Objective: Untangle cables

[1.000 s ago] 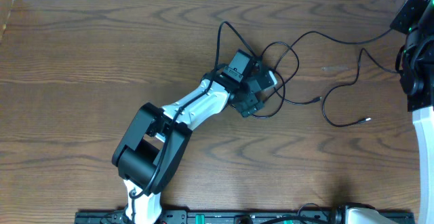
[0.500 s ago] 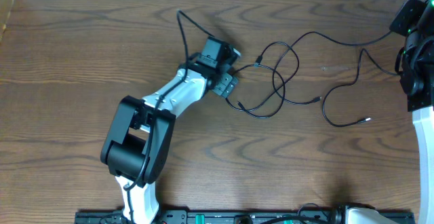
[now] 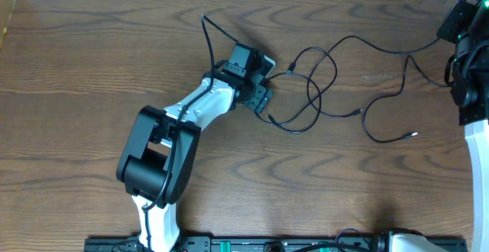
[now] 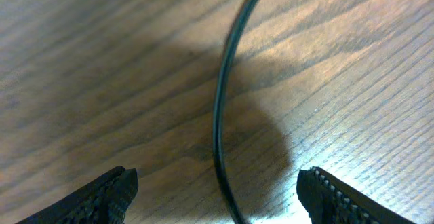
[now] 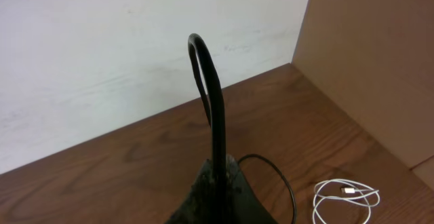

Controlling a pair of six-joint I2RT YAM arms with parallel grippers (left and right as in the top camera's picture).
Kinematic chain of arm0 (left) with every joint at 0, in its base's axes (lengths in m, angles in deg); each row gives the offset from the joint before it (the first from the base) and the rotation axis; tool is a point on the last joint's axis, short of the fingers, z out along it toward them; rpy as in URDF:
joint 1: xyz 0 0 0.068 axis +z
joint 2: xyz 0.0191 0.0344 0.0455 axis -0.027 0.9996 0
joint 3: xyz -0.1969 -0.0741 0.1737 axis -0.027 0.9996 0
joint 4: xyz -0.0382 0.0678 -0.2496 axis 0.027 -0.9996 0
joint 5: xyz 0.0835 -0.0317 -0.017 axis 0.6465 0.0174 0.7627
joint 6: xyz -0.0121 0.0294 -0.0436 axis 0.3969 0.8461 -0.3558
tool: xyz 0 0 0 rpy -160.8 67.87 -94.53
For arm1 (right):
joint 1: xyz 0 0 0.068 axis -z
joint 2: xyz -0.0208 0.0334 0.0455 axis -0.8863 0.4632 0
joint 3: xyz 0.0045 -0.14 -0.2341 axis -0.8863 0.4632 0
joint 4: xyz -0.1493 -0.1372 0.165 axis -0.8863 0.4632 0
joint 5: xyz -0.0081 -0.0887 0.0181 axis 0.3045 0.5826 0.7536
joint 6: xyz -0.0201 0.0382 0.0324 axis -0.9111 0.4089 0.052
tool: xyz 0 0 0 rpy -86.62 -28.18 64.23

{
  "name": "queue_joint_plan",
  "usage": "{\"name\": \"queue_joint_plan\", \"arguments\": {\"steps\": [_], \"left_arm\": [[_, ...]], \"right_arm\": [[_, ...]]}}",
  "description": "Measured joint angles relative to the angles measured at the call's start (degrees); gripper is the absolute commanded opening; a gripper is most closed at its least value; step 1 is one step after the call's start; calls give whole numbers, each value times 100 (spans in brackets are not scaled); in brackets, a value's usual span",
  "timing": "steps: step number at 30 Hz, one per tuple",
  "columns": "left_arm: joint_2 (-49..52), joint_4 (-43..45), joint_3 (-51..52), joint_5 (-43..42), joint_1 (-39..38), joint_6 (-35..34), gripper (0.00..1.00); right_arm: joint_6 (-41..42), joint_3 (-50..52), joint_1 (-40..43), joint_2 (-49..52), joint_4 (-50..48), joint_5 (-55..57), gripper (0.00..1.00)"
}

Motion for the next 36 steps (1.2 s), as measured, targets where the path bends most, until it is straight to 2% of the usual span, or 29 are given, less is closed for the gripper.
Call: {"name": "queue_joint_plan", "arguments": {"steps": [4, 5, 6, 7, 8, 18, 22, 26, 30, 33, 36], "left_arm": [[109, 76, -2, -138, -9, 4, 79], [114, 96, -2, -162, -9, 2, 67], [120, 116, -2, -181, -9, -28, 45], [129, 133, -2, -197, -9, -20, 11], [142, 138, -7, -234, -9, -2, 8], [162, 50, -26, -280, -9, 0, 7], [74, -411, -68, -111, -13, 2, 7], [-258, -1207, -35, 590, -20, 81, 7], [-1266, -1722, 15, 1703, -11, 219, 7], [-2527, -1773, 13, 2616, 94, 291, 8], [-3716, -1749, 4, 3136, 382, 323, 8]], "right_arm": [[0, 0, 0, 0, 37, -9, 1], [0, 0, 0, 0, 50, -17, 1], [0, 0, 0, 0, 63, -20, 1], [0, 0, 0, 0, 72, -22, 1], [0, 0, 0, 0, 79, -24, 1], [0, 0, 0, 0, 81, -39, 1], [0, 0, 0, 0, 81, -42, 1], [0, 0, 0, 0, 72, -42, 1], [0, 0, 0, 0, 31, -33, 1], [0, 0, 0, 0, 7, 7, 1], [0, 0, 0, 0, -2, 24, 1]]}}
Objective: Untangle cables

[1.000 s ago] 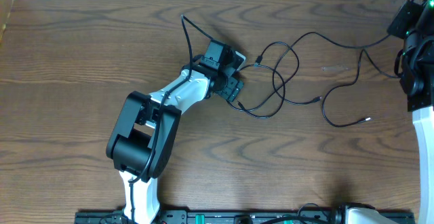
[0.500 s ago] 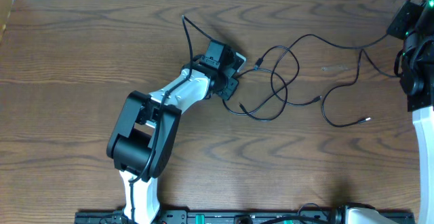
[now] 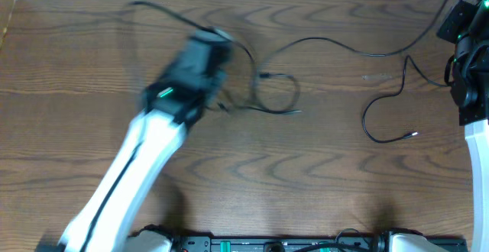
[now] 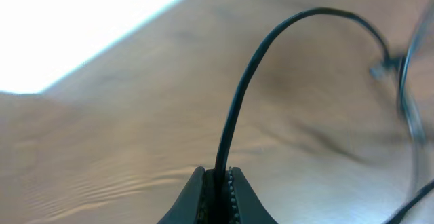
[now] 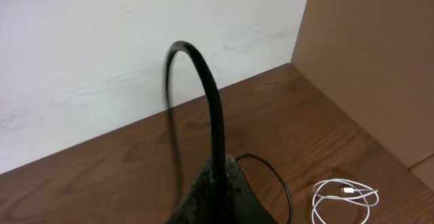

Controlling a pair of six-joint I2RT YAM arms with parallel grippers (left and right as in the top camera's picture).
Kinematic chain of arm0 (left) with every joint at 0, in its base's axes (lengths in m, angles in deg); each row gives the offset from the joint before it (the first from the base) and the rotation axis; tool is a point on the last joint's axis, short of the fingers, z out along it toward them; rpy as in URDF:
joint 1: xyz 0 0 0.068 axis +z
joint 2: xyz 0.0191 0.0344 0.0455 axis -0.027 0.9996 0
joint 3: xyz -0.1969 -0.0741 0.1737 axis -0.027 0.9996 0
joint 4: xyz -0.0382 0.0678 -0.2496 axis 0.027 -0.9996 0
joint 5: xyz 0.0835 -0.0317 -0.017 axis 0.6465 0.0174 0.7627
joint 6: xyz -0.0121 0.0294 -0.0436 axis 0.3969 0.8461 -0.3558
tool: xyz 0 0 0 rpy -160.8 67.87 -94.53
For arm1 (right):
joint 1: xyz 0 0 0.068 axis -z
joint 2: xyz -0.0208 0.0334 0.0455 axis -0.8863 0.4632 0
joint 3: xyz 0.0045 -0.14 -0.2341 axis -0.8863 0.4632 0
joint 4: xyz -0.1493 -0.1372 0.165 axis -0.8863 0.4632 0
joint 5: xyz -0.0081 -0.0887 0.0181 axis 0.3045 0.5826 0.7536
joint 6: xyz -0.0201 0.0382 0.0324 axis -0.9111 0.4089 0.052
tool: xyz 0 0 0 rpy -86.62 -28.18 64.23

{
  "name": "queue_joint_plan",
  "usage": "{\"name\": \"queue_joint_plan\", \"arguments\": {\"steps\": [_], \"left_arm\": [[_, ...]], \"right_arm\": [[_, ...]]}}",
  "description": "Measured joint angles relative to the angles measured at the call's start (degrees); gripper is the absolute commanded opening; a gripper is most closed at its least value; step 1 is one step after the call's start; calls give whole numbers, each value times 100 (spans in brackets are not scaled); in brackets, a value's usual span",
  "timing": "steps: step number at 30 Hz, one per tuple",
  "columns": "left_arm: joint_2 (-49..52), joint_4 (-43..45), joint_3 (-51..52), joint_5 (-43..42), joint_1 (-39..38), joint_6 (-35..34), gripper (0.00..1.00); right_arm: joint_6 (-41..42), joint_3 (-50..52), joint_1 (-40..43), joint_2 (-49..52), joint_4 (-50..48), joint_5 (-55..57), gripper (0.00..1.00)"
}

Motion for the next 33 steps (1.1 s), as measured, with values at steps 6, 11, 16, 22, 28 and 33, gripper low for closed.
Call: {"name": "queue_joint_plan", "arguments": {"steps": [6, 11, 16, 22, 28, 33], "left_arm": [[-2022, 323, -15, 466, 981, -138, 7], [-3222, 350, -17, 588, 1757, -243, 8], [-3731, 339, -17, 669, 2085, -297, 7], [-3630, 236, -17, 667, 2100, -302, 7], [-3445, 195, -17, 669, 2100, -302, 8], [-3335, 195, -17, 667, 2100, -302, 7]], "right_arm": [[0, 0, 11, 0, -4, 4, 1], [0, 0, 13, 0, -4, 4, 1], [0, 0, 13, 0, -4, 4, 1], [11, 0, 92, 0, -17, 199, 2], [546, 0, 549, 7, -94, 898, 2], [1456, -2, 1239, 118, 170, 1213, 1]]}}
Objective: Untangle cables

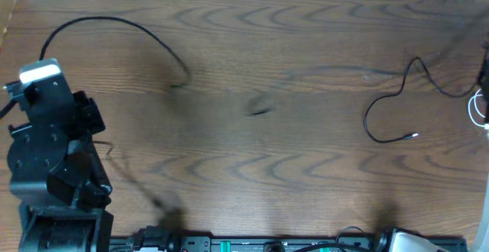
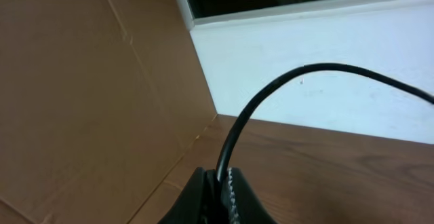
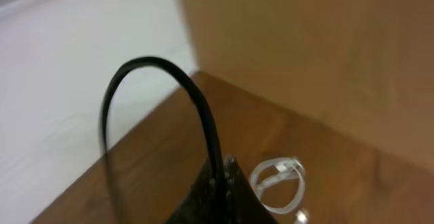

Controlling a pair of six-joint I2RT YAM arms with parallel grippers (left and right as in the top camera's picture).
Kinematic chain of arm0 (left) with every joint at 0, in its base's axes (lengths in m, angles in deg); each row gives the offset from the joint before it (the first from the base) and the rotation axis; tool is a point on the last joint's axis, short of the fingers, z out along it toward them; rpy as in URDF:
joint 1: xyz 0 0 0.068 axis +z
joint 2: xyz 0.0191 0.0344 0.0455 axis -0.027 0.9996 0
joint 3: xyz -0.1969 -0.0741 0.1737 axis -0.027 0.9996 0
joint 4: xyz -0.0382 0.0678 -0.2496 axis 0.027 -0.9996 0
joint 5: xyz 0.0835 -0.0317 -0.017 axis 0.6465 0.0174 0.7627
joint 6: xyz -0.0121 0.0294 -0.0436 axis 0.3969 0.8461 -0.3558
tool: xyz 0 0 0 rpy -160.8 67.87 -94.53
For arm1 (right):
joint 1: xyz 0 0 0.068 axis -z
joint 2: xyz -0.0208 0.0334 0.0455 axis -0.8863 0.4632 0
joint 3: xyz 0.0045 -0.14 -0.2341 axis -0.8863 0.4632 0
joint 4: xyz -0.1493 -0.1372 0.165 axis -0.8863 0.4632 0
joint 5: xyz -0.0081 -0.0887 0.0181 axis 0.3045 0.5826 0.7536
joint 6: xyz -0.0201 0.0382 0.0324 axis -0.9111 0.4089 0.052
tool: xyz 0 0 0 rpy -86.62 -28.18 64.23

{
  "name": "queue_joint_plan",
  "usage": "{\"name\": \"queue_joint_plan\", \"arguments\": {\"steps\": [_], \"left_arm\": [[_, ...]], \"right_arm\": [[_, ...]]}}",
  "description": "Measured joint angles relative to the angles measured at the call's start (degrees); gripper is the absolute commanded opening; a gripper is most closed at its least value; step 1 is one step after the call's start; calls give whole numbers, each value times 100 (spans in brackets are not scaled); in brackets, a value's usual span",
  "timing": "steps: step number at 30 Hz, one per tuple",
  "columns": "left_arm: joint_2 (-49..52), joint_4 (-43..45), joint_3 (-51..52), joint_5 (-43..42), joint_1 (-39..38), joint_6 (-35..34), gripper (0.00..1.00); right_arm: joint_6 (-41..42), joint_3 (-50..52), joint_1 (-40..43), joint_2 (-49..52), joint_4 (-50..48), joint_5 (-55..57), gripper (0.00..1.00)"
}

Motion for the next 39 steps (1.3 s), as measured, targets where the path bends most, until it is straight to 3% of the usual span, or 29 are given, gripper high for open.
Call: {"name": "queue_joint_plan", "arguments": {"steps": [6, 18, 25, 28, 39], "left_arm": [[31, -2, 0, 2, 0, 0, 8], [149, -2, 0, -98, 0, -68, 7], [354, -11, 0, -643, 0, -140, 8], [459, -63, 0, -748, 0, -151, 8], [505, -120, 0, -782, 0, -153, 8]], "right_arm": [[1121, 2, 883, 352, 586, 149, 2], [1447, 2, 1635, 533, 402, -247, 1], [730, 0, 1674, 638, -389, -2487, 1], [251, 0, 1657, 848, -678, -2953, 1], [-1012, 2, 1923, 2341, -691, -1327, 1]]}}
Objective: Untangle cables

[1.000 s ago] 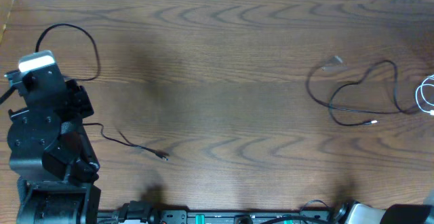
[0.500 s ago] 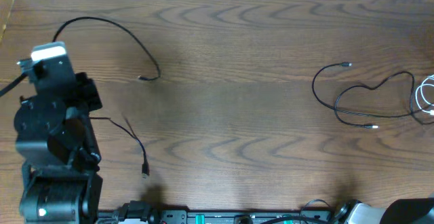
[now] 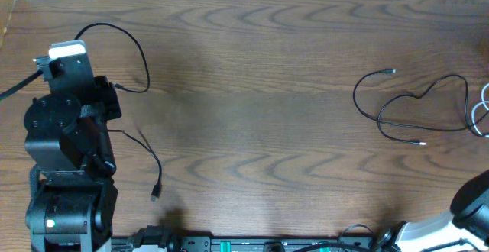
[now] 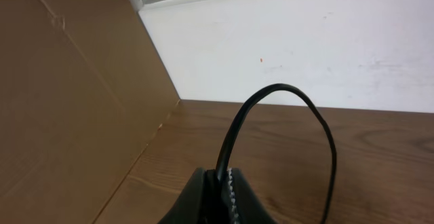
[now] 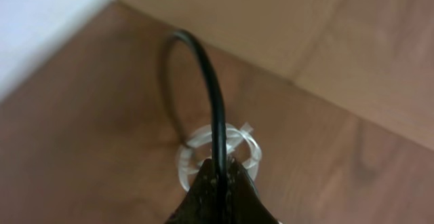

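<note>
Two black cables lie apart on the wooden table (image 3: 252,92). One black cable (image 3: 141,57) arcs over the left side, its plug end (image 3: 155,196) trailing toward the front edge. My left gripper (image 4: 218,178) is shut on it, and the cable (image 4: 285,88) arches up out of the jaws. The other black cable (image 3: 416,97) lies in loose loops at the right. My right gripper (image 5: 218,173) is shut on a black cable (image 5: 203,61) above a white coiled cable (image 5: 186,157). In the overhead view only part of the right arm (image 3: 472,200) shows, at the lower right corner.
The left arm (image 3: 65,141) stands over the table's left side. A white cable (image 3: 481,111) lies at the right edge. Brown cardboard walls (image 4: 61,115) rise at both ends of the table, and a white wall (image 4: 305,41) runs along the back.
The left cable's arc has drawn in closer to the left arm and its plug end now lies at the front left. The right cable has gathered into loops further right. Both grippers stay shut.
The two cables lay tangled mid-table, my left gripper open over a strand and the right shut on a cable at the far right. Then the left was shut on a strand and further left. Later the cables were apart, and now each lies at its own side.
</note>
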Controlling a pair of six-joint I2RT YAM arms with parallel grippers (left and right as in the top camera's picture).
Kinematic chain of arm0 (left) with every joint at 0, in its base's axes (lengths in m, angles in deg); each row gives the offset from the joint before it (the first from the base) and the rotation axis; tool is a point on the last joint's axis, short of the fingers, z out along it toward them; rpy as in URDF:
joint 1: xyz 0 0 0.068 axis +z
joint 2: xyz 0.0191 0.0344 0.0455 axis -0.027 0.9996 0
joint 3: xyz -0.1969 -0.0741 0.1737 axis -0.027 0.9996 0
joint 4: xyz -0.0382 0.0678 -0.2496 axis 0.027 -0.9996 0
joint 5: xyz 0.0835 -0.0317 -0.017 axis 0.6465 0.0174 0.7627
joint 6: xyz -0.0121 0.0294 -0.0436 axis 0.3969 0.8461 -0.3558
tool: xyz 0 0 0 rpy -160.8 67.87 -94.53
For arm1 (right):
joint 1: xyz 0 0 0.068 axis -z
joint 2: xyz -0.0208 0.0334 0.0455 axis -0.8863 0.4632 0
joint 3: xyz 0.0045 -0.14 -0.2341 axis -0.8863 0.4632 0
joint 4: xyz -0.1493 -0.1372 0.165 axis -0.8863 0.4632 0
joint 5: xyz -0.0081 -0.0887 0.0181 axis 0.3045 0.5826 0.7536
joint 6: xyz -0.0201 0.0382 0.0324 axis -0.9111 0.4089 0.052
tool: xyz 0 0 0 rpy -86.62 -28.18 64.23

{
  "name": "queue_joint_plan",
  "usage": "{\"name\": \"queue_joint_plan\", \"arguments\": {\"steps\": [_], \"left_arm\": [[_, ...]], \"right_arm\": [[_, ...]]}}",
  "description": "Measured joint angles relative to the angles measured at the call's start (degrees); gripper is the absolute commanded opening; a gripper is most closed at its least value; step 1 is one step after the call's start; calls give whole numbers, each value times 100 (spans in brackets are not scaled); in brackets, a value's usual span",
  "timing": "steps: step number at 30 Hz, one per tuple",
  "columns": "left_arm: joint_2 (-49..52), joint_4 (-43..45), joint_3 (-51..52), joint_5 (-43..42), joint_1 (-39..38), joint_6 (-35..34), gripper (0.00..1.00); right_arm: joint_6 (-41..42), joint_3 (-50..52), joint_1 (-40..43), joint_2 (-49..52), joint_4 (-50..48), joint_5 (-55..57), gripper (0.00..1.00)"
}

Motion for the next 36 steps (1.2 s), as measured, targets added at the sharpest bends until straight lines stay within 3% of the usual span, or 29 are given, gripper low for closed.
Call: {"name": "queue_joint_plan", "arguments": {"steps": [1, 2, 5, 13, 22, 29, 33, 36], "left_arm": [[0, -2, 0, 0, 0, 0, 7], [0, -4, 0, 0, 0, 0, 7], [0, -7, 0, 0, 0, 0, 7], [0, -11, 0, 0, 0, 0, 8], [0, -11, 0, 0, 0, 0, 7], [0, -11, 0, -17, 0, 0, 7], [0, -11, 0, -20, 0, 0, 8], [0, -11, 0, -20, 0, 0, 8]], "right_arm": [[-37, 0, 48, 133, 59, 13, 5], [-66, 0, 98, 284, 114, -9, 22], [-144, 0, 177, 667, 247, -264, 99], [-247, 9, 175, 1198, 450, -1460, 99], [-516, 15, 109, 190, -149, -3379, 99], [-636, -42, -511, -586, 85, -3283, 99], [-844, -44, -1071, -531, 734, -3082, 99], [-361, -35, -1484, -472, 1469, -2463, 99]]}}
